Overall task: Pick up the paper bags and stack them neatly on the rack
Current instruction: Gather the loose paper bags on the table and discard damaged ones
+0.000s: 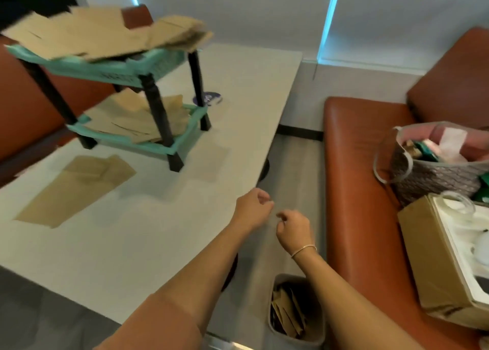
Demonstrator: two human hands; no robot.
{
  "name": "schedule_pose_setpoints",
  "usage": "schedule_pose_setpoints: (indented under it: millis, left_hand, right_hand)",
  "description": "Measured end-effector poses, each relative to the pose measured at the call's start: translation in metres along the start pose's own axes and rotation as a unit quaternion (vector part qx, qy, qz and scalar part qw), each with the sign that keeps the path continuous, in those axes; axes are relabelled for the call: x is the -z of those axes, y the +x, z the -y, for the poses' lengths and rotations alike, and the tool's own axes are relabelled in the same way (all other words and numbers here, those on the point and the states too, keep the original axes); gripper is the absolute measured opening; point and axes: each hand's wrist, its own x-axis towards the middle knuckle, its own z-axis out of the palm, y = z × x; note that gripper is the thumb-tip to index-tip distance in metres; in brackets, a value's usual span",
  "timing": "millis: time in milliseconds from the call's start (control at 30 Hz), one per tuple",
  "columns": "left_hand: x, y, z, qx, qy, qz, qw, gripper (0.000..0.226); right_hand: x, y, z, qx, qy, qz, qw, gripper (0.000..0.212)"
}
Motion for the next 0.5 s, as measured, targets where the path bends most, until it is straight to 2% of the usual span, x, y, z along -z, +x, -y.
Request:
schedule_pose_setpoints:
  millis: [67, 167, 333, 500]
  left_hand:
    - [0.039, 0.001, 0.003, -0.01, -0.034, -0.045, 0.998, 0.024]
    - [0.101, 0.007, 0.025, -0.003, -0.021, -0.12, 0.993, 0.025]
    - [0.195, 0.018, 0.101, 0.086, 0.079, -0.201, 0.973, 0.032]
    - [0.269, 0.019, 0.18, 0.169, 0.233, -0.231, 0.93, 0.048]
  right_hand:
    - [0.001, 0.006, 0.039, 0.027, 0.018, -0.021, 0.999, 0.032]
    - [-0.006, 0.009, 0.093, 0.056, 0.033, -0.021, 0.998, 0.033]
    - [-0.04, 0.004, 0.161, 0.089, 0.033, 0.001, 0.995, 0.032]
    - [-0.076, 0.003, 0.202, 0.099, 0.016, 0.023, 0.995, 0.031]
